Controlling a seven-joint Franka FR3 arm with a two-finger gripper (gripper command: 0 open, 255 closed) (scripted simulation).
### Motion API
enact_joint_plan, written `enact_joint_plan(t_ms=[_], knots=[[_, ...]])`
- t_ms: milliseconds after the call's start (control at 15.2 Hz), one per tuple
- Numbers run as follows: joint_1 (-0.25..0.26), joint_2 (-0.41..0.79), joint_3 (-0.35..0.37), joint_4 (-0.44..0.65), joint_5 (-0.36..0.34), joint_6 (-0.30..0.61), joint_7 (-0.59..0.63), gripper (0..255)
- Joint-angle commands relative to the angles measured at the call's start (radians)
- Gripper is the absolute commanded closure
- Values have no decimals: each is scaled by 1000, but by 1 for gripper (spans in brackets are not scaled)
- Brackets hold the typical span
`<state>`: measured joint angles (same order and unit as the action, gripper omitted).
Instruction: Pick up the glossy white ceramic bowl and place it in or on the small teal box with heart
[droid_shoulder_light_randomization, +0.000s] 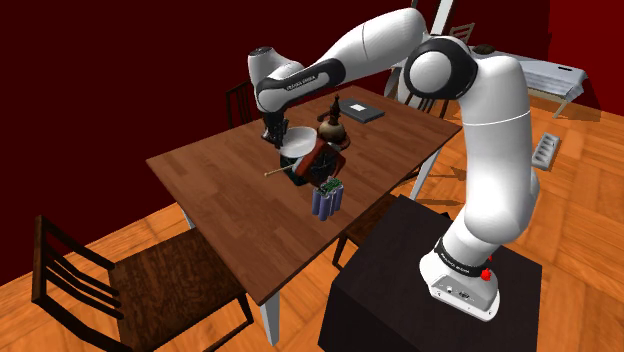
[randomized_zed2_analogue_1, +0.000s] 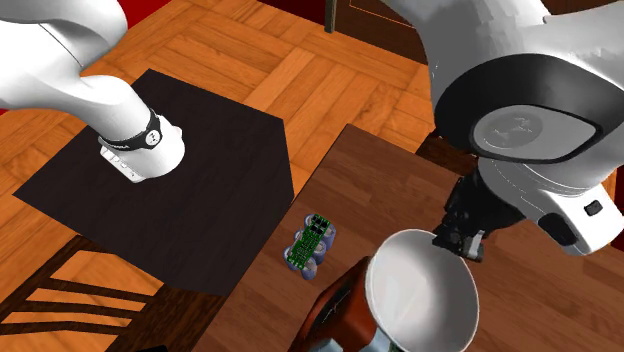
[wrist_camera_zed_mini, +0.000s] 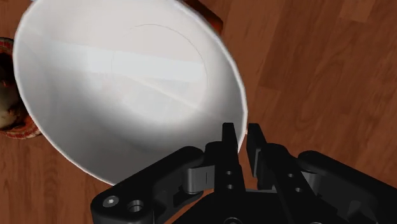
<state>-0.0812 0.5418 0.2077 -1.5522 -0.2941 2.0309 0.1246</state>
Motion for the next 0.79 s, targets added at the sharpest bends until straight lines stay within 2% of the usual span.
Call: enact_joint_plan(t_ms=[0, 528, 726], knots=[[-29, 6, -9, 20, 3, -6, -43, 255], [-124, 91, -43, 193, 15, -68, -201, 255], [-124, 104, -46, 174, 11, -36, -194, 255]])
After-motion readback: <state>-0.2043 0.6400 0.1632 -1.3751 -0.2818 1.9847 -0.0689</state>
